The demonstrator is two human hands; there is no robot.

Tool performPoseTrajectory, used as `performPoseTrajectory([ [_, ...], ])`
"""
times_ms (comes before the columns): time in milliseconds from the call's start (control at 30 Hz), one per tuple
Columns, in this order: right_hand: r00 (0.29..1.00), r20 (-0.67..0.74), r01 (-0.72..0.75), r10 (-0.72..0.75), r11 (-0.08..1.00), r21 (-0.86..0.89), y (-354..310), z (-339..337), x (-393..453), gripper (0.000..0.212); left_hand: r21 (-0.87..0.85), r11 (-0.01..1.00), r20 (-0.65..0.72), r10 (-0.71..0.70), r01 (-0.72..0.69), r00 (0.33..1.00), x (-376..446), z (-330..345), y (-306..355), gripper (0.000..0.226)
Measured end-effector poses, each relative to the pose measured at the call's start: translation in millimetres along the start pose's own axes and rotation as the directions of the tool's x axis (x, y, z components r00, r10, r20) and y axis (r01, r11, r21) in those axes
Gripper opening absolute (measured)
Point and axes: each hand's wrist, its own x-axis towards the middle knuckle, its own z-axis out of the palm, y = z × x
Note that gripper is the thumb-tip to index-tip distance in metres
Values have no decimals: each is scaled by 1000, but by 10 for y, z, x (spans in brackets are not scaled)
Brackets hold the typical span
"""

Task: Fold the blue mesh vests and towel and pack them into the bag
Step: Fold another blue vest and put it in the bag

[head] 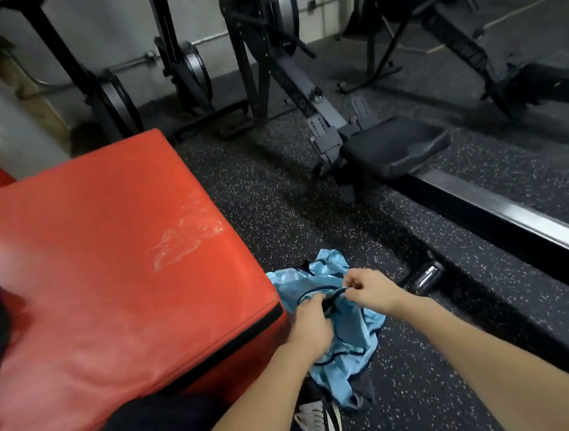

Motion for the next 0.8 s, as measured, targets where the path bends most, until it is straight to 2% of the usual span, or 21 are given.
performPoseTrajectory([
  [167, 968, -166, 194, -187, 981, 30, -860, -567, -381, 18, -73, 993, -169, 83, -97, 982, -318, -611, 334, 62],
  [233, 940, -219, 269, -261, 963, 5, -1211, -797, -515, 16, -131, 979, -243, 119, -154, 963, -457, -937, 505, 55],
  [333, 889, -288, 362, -356, 932, -34, -1739, -1138, -702, 11, -176, 943, -366, 205, -283, 908, -695, -1433, 768, 31],
  [433, 832, -350, 428, -430, 900, -89, -2262, -1446, -904, 9, -196, 909, -487, 237, -369, 841, -922, -1827, 978, 29],
  [567, 749, -427, 506, -507, 853, -127, -2912, -1766, -1163, 14, -166, 905, -571, 236, -392, 786, -1213, -2290, 1168, 15],
  [633, 701, -451, 540, -552, 824, -171, -3197, -1904, -1272, 16, -129, 908, -600, 249, -399, 760, -1378, -2559, 1194, 29],
  [800, 570, -475, 580, -671, 738, -345, -3820, -2194, -1502, 12, -30, 923, -712, 250, -384, 656, -1887, -3546, 1139, 22],
])
